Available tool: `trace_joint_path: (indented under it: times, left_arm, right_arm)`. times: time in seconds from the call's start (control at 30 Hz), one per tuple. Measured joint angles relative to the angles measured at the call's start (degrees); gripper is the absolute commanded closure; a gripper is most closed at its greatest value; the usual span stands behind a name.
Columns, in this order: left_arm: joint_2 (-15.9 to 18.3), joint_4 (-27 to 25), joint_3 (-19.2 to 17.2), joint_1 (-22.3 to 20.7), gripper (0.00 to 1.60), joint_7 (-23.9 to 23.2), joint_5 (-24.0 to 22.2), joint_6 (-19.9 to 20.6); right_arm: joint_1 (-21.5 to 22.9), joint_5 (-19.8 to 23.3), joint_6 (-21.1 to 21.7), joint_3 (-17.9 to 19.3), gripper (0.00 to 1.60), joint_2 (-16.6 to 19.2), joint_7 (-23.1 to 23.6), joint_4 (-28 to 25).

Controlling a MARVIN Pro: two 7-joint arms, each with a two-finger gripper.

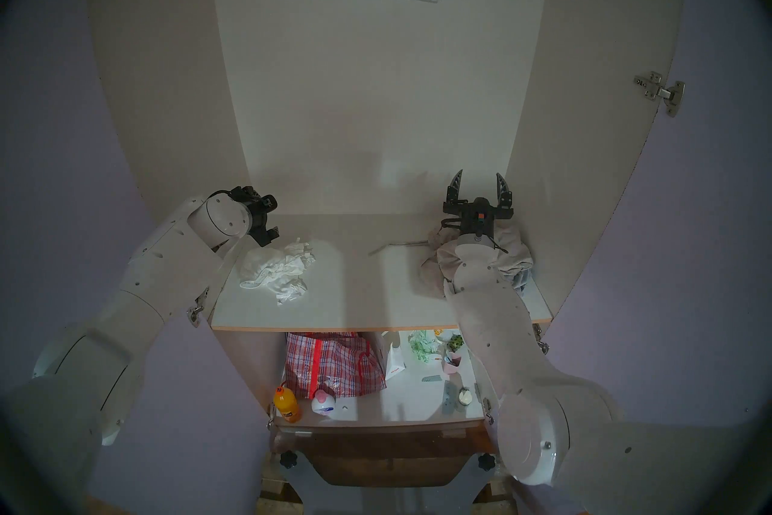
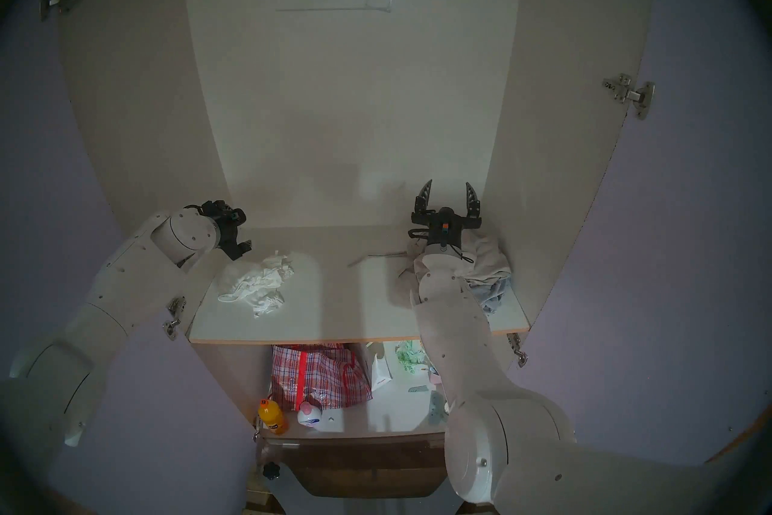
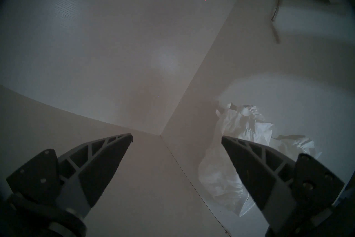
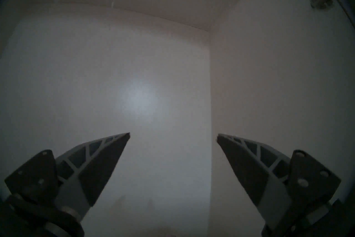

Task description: Sort tops into two piles: light colors and dark colors

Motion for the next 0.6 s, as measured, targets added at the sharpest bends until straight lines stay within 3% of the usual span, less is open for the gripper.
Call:
trace_joint_path:
  times: [0.13, 0.33, 0.47, 0.6]
  left_arm:
    - [0.00, -0.01, 0.00, -0.01, 0.00, -0.01, 0.00, 0.00]
    - [0.01, -0.06, 0.00, -0.03, 0.00, -0.07, -0.03, 0.00]
    - [0.02, -0.12, -0.01, -0.03, 0.00, -0.12, -0.04, 0.02]
    - [0.02, -0.14, -0.01, -0.04, 0.00, -0.17, -0.05, 0.02]
  right_arm:
    - [-3.93, 4.14, 4.68, 0.48, 0.00, -0.13, 7.49, -6.80]
    - [-10.27, 12.92, 18.05, 1.58, 0.00, -0.08, 18.91, -18.02]
    - [-14.05, 15.03, 25.19, 1.96, 0.00, 0.03, 24.77, -24.77]
    - [-18.11, 15.30, 32.53, 1.55, 0.00, 0.26, 25.26, -32.03]
